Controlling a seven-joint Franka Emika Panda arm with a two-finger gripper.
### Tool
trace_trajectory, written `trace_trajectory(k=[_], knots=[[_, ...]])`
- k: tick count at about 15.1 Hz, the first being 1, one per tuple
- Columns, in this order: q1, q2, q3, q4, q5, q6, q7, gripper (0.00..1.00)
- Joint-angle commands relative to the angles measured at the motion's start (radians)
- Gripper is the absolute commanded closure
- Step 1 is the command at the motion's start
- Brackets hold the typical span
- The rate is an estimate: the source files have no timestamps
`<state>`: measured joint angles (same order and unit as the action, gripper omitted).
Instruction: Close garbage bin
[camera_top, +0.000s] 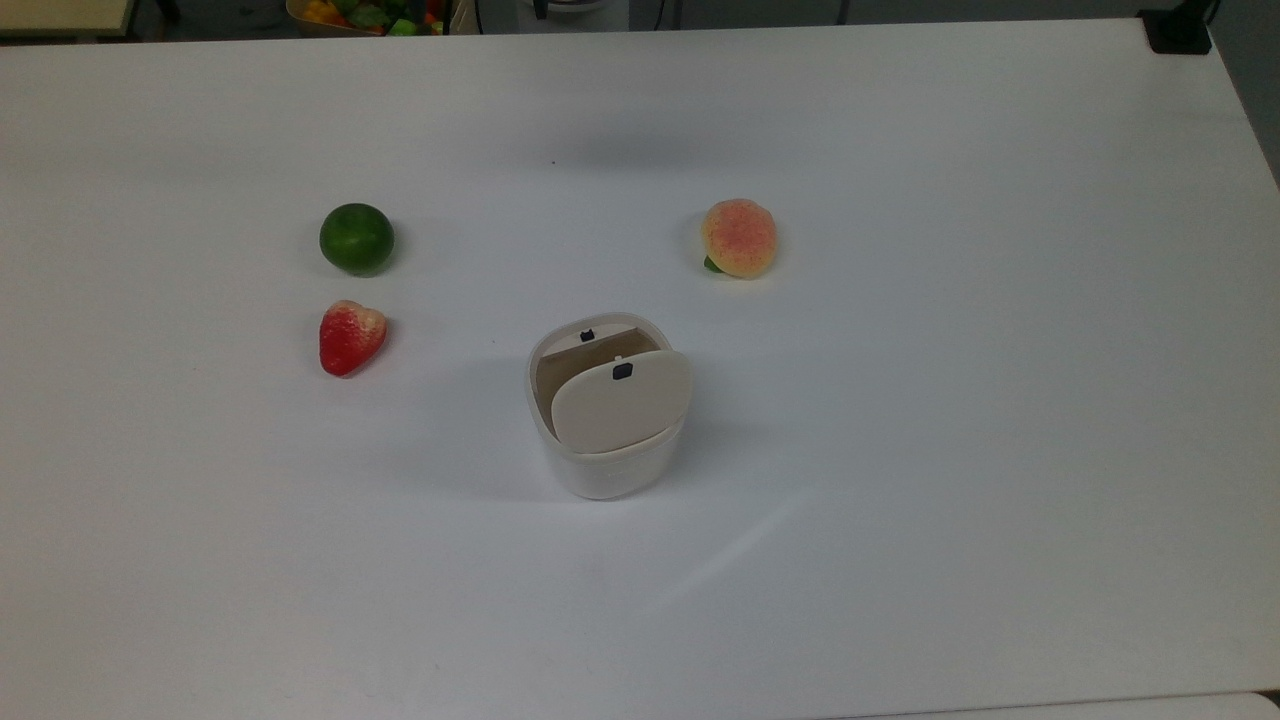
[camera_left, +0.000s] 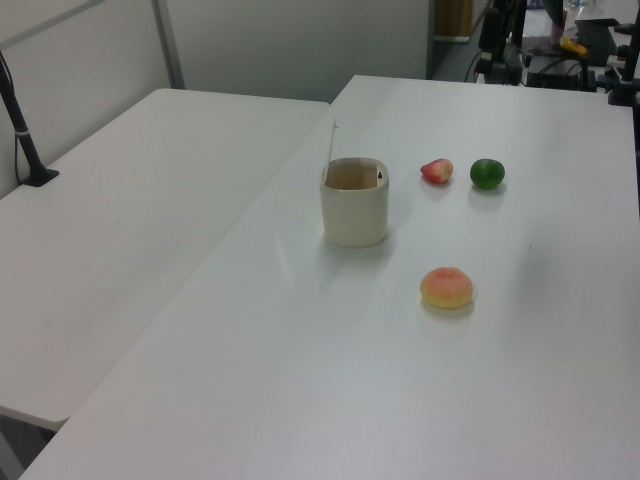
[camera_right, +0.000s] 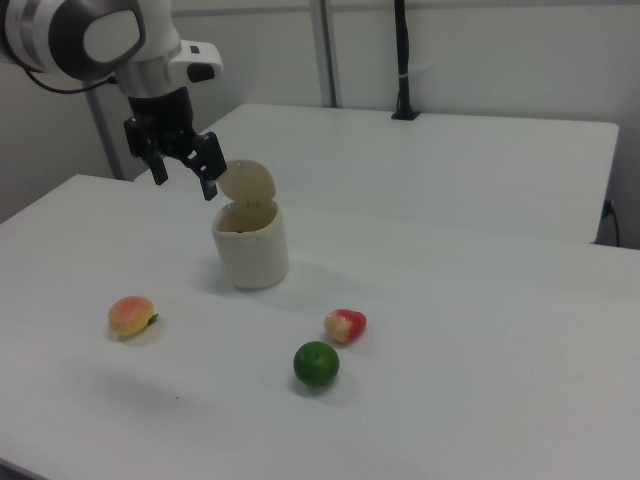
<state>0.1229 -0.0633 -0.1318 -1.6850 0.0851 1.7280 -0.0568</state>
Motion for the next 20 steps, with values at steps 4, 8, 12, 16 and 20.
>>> trace_trajectory(k=[4, 8, 12, 16, 20], knots=[[0.001, -0.013, 0.004, -0.018, -0.015, 0.021, -0.003, 0.0], [0.001, -0.012, 0.004, -0.019, -0.015, 0.018, -0.003, 0.0], [-0.041, -0.01, 0.05, -0.013, -0.015, 0.016, -0.005, 0.0], [-0.118, -0.007, 0.118, -0.013, -0.015, 0.021, -0.018, 0.0], [-0.109, -0.001, 0.118, -0.013, -0.015, 0.022, -0.023, 0.29]])
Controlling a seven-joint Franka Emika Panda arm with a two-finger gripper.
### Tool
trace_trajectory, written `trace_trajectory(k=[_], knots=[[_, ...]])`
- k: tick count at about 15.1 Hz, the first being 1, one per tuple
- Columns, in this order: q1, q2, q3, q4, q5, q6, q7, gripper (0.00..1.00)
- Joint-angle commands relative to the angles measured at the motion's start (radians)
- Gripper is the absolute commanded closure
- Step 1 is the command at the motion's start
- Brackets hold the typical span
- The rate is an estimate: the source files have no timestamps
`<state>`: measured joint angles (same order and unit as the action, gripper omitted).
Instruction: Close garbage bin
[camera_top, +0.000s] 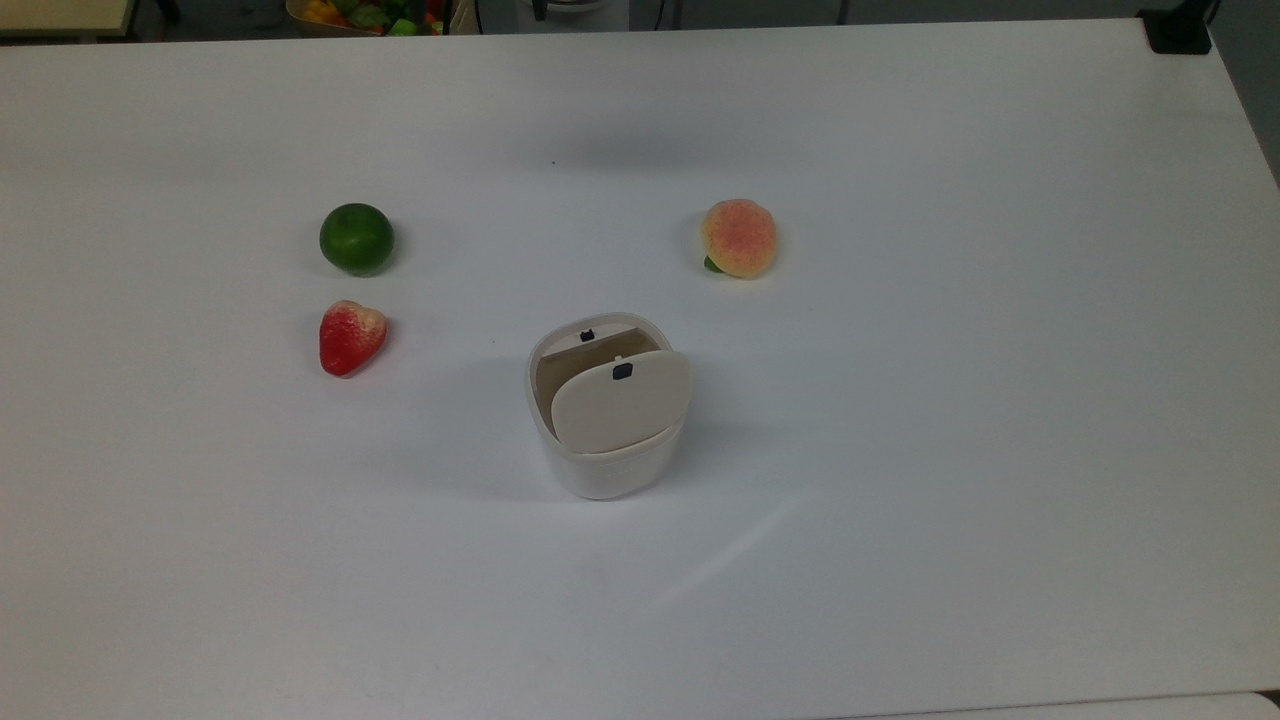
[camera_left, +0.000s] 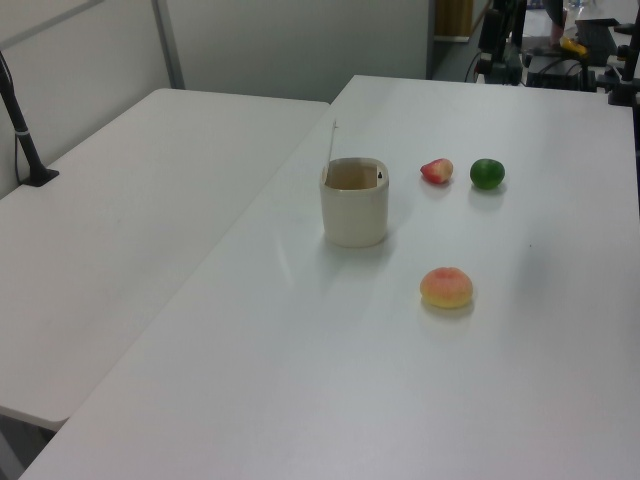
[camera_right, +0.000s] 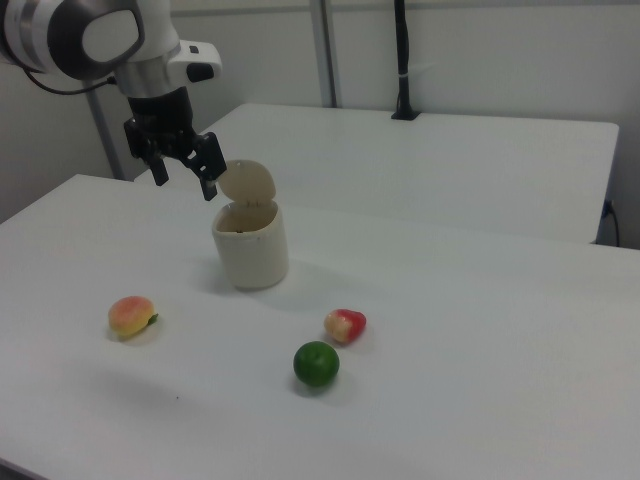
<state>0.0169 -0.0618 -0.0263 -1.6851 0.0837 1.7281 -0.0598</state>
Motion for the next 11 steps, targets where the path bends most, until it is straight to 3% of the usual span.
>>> trace_trajectory(k=[1, 2, 4, 6, 8, 11], knots=[[-0.002, -0.001, 0.012, -0.013, -0.01, 0.022, -0.031, 0.44], [-0.003, -0.001, 0.012, -0.013, -0.002, 0.024, -0.057, 0.61], [-0.003, 0.0, 0.012, -0.013, -0.001, 0.024, -0.104, 0.8], [-0.003, 0.0, 0.011, -0.013, 0.002, 0.027, -0.111, 0.88], [-0.003, 0.008, 0.011, -0.013, 0.002, 0.027, -0.118, 0.89], [-0.003, 0.019, 0.011, -0.012, 0.005, 0.045, -0.127, 0.98]])
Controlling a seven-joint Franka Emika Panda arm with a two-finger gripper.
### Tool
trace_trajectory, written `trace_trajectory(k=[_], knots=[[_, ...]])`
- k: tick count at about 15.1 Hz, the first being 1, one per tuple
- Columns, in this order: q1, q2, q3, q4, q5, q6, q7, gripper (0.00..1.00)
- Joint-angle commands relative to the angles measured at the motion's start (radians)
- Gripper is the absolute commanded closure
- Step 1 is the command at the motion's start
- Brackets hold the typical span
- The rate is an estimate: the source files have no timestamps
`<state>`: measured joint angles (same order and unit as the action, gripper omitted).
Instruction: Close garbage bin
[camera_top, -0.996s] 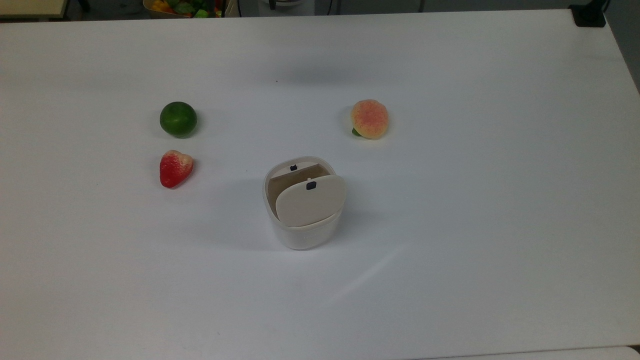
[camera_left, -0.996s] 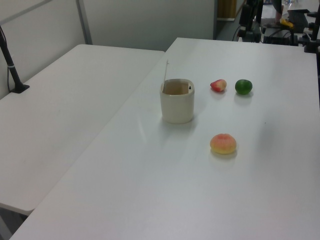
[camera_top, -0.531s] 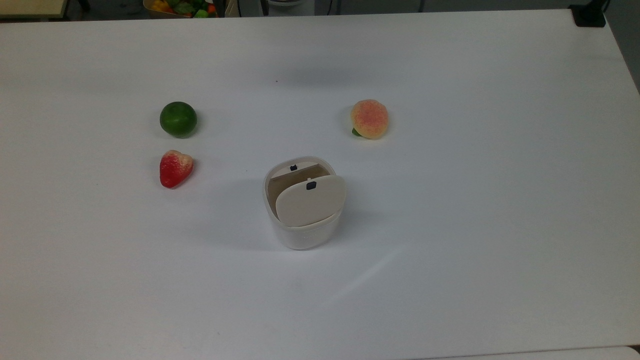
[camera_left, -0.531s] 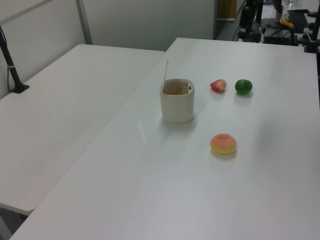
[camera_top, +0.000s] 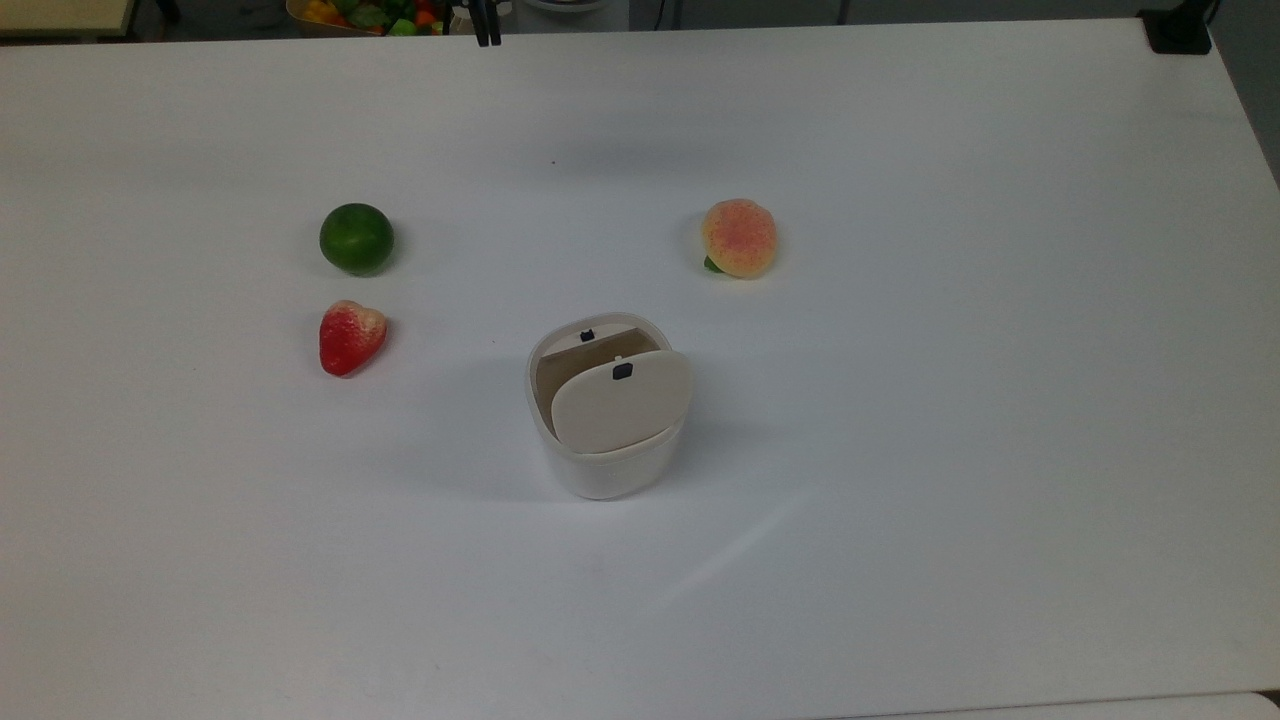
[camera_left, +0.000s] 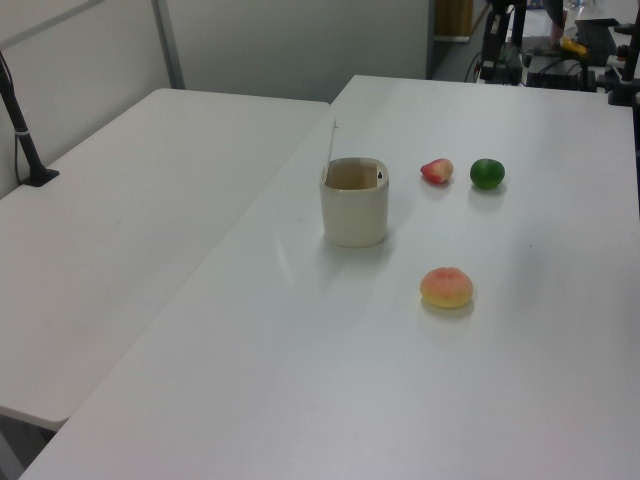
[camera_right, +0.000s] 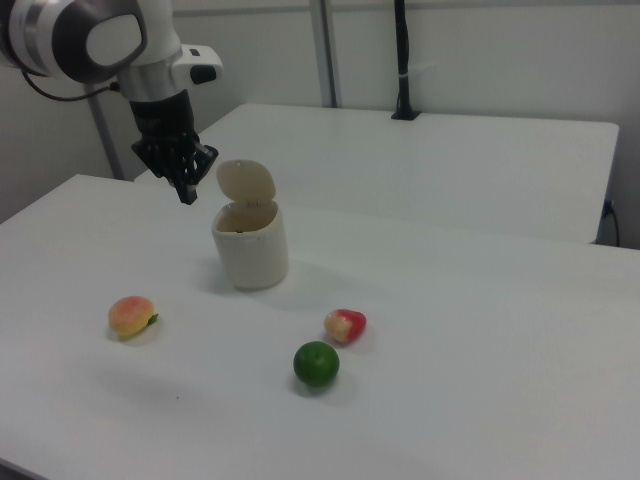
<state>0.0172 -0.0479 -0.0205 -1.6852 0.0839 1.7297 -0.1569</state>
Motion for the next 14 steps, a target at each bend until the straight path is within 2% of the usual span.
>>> trace_trajectory(k=[1, 6, 14], knots=[[-0.002, 0.006, 0.005, -0.013, 0.007, 0.075, -0.024, 1.0], [-0.002, 0.052, 0.005, 0.027, 0.054, 0.185, -0.012, 1.0], [0.029, 0.246, 0.001, 0.277, 0.065, 0.232, 0.08, 1.0]])
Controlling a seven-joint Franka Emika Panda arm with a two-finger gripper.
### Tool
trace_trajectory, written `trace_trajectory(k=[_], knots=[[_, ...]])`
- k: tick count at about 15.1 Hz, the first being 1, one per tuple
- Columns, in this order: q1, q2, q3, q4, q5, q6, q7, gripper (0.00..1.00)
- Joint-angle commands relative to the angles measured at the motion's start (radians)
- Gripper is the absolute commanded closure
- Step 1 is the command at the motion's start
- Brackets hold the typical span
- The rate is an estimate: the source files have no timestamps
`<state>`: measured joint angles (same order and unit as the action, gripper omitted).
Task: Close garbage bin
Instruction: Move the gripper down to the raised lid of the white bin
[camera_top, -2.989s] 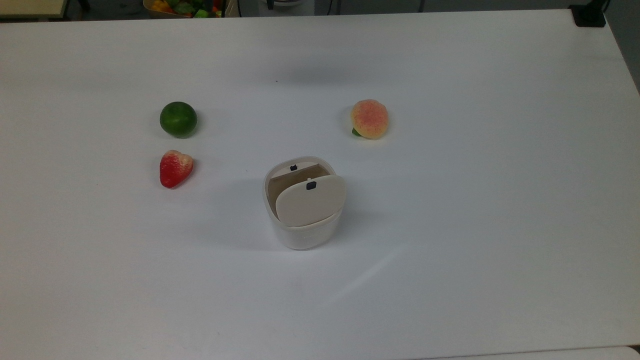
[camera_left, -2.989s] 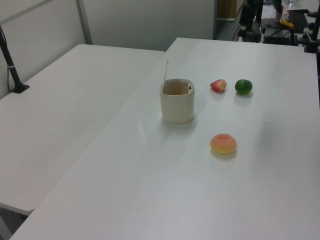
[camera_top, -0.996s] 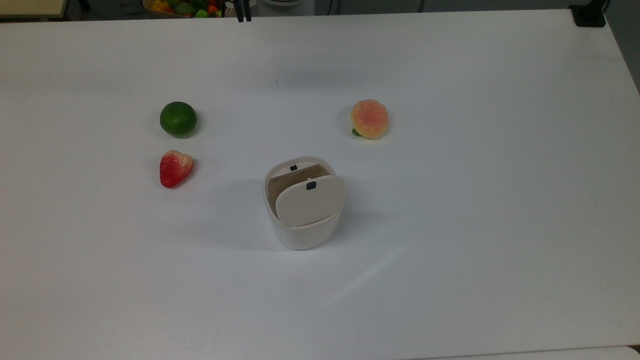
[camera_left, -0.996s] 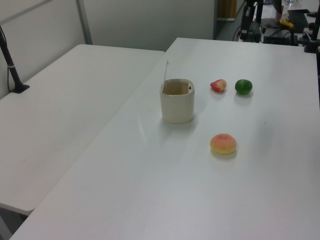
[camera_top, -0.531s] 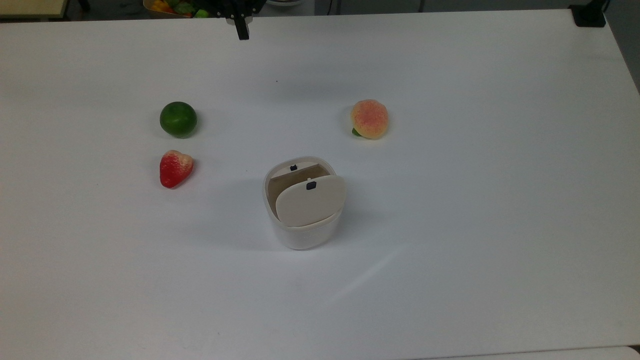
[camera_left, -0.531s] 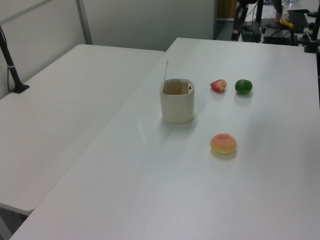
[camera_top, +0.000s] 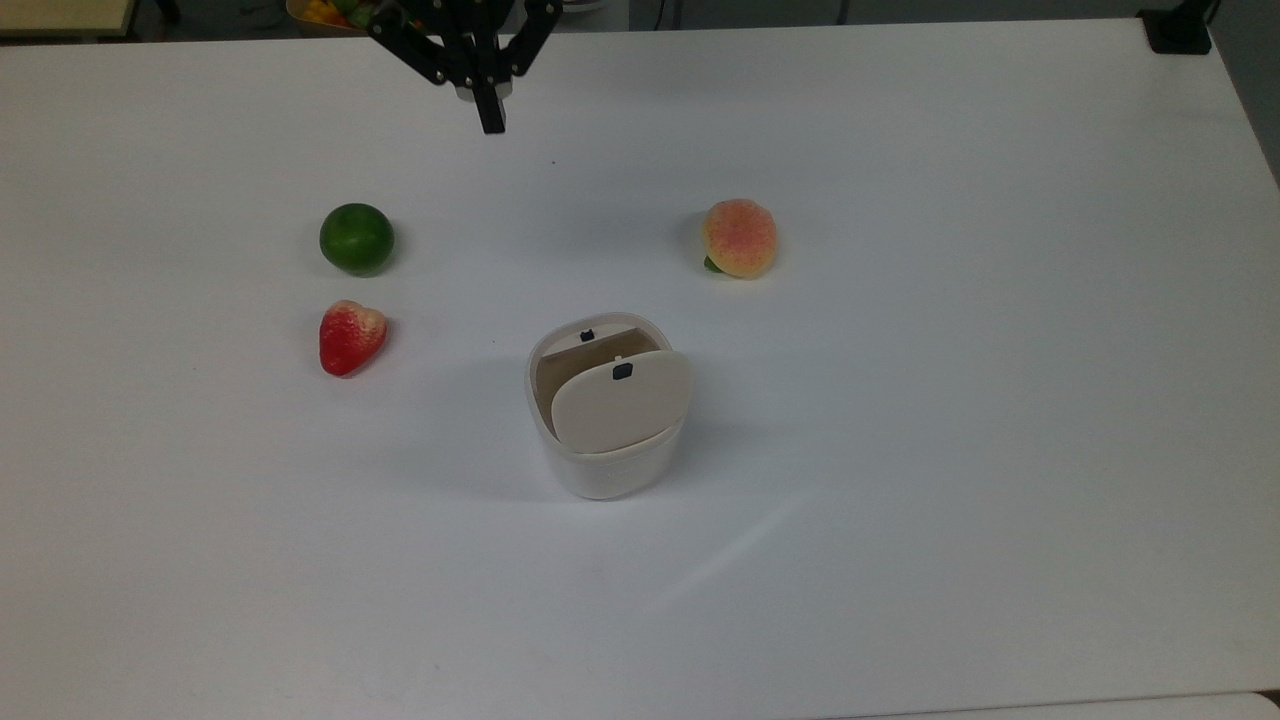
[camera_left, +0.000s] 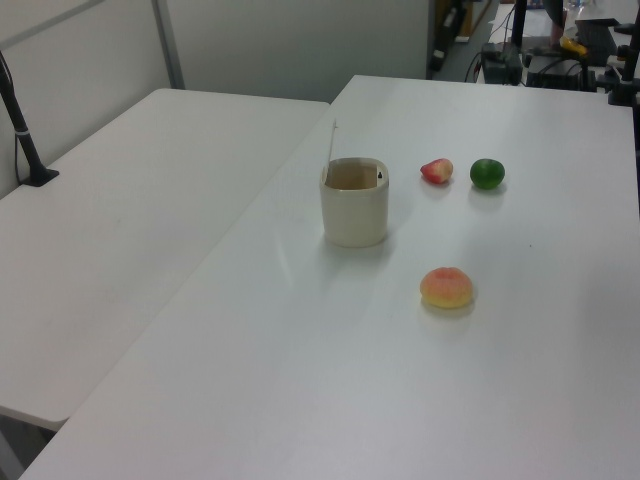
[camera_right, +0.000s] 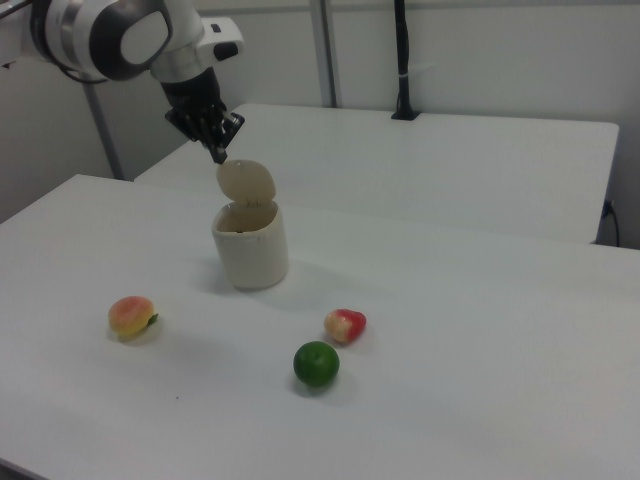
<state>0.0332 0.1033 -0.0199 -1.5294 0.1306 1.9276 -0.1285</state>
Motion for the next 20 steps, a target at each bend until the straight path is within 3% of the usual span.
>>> trace_trajectory(k=[1, 7, 20], knots=[[0.016, 0.11, 0.005, 0.132, 0.018, 0.065, 0.072, 1.0], [0.045, 0.161, 0.008, 0.127, 0.021, 0.299, 0.107, 1.0], [0.116, 0.303, 0.008, 0.13, 0.018, 0.54, 0.109, 1.0]])
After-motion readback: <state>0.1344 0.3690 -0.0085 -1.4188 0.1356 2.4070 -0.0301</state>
